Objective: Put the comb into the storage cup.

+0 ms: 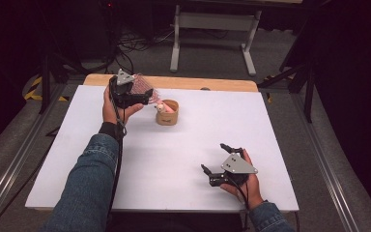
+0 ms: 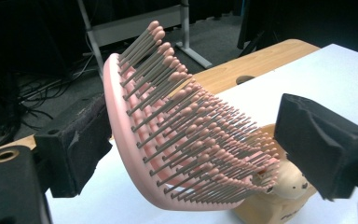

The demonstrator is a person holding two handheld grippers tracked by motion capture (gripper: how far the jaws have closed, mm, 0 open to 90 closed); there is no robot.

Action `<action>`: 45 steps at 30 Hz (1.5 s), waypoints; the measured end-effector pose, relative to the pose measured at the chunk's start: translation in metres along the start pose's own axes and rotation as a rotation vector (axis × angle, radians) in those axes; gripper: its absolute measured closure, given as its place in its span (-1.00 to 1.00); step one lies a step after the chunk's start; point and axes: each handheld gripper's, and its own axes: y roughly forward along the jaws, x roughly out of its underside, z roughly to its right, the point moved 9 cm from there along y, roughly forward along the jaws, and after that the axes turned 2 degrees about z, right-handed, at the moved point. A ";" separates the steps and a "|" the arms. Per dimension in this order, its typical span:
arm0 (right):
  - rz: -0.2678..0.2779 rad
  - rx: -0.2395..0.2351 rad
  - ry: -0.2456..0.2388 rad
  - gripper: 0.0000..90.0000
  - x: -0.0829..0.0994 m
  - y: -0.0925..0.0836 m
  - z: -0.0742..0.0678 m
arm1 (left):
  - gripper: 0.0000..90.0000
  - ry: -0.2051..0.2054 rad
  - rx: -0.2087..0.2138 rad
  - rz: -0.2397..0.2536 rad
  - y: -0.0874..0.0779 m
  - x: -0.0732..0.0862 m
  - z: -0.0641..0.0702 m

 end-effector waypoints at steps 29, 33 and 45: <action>-0.008 0.010 -0.007 -0.85 0.001 0.000 0.001 | -0.73 0.050 0.025 0.049 -0.034 -0.001 -0.004; -0.009 0.011 -0.008 -0.86 0.001 0.000 0.000 | -0.73 0.056 0.033 0.053 -0.036 0.000 -0.003; -0.007 0.010 -0.011 -0.85 0.001 0.000 0.000 | -0.72 0.087 0.049 0.074 -0.052 0.001 0.005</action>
